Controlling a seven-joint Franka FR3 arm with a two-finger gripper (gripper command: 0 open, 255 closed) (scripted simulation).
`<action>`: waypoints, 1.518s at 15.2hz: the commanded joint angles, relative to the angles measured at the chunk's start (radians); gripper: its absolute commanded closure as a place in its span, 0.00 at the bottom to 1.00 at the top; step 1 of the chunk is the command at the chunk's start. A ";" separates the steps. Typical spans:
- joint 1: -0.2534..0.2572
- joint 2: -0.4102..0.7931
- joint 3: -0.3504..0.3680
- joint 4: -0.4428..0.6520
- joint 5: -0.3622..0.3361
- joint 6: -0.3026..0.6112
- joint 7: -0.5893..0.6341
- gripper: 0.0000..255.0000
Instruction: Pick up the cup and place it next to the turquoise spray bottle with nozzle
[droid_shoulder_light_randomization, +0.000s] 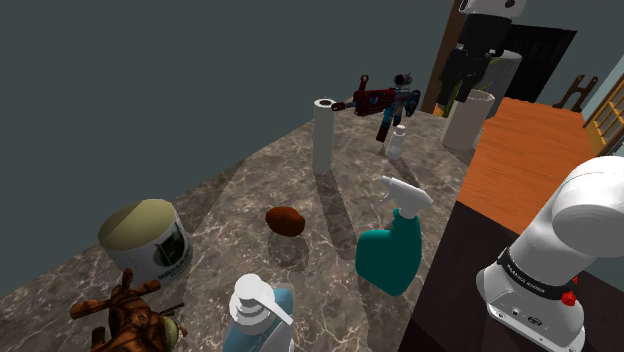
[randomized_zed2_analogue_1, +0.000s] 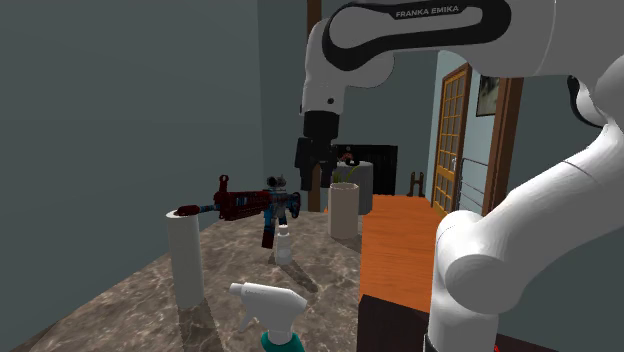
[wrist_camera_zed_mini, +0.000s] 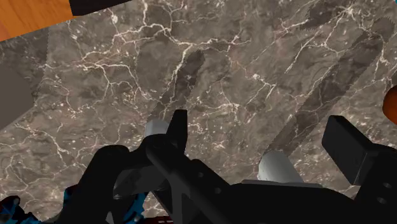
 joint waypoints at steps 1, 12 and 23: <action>0.000 0.000 0.000 0.000 0.000 0.000 0.000 0.00; -0.074 0.128 -0.210 0.018 -0.206 0.087 -0.283 0.00; -0.104 0.383 -0.419 0.170 -0.322 0.212 -0.558 0.00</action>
